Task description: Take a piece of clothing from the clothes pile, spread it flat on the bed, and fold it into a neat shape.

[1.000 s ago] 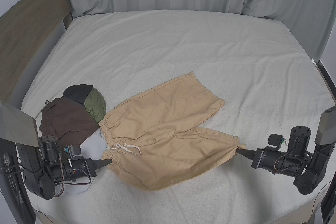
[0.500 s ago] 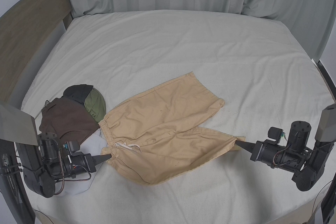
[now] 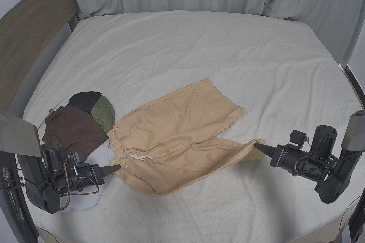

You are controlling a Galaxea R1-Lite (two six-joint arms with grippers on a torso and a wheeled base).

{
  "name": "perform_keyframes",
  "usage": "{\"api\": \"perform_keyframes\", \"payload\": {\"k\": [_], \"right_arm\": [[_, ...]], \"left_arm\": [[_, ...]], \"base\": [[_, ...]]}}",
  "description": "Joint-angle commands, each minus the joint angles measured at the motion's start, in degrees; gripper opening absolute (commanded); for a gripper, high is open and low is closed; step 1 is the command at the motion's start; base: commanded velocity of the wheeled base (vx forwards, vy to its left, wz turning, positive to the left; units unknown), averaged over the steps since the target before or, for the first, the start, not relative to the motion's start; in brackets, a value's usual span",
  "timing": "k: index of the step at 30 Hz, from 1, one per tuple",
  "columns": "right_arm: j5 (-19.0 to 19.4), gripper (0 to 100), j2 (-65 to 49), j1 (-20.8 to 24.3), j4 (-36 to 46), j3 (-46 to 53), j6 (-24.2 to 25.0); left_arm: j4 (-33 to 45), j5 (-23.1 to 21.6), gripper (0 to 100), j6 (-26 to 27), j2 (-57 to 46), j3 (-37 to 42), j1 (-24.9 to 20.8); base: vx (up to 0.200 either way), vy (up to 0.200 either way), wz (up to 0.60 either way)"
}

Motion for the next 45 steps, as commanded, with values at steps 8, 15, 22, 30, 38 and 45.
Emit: {"api": "perform_keyframes", "payload": {"k": [8, 15, 22, 30, 38, 45], "right_arm": [[-0.06, 0, -0.04, -0.05, -0.01, -3.97, -0.02], [-0.06, 0, -0.04, -0.23, 0.08, -7.31, 0.07], [-0.06, 0, -0.04, -0.05, -0.01, -10.56, 0.07], [-0.06, 0, 0.05, -0.05, 0.96, -14.95, 0.07], [0.12, 0, 0.13, -0.05, 1.75, -19.09, 0.16], [0.20, 0, 0.66, -0.05, 1.84, -22.60, 0.16]], "left_arm": [[-0.01, 0.41, 0, -1.55, -0.20, -1.61, 0.32], [-0.01, 1.73, 0, -3.13, -0.64, -2.58, 0.14], [-0.01, 2.08, 0, -4.19, -1.08, -3.46, 0.41], [-0.01, 2.17, 0, -6.12, -3.01, -4.25, 0.41], [-0.01, 3.31, 0, -6.47, -3.01, -5.13, 0.50], [-0.10, 3.31, 0, -6.38, -3.01, -5.31, 0.58]], "base": [[0.000, 0.000, 0.00], [0.000, 0.000, 0.00], [0.000, 0.000, 0.00], [0.000, 0.000, 0.00], [0.000, 0.000, 0.00], [0.000, 0.000, 0.00]]}}
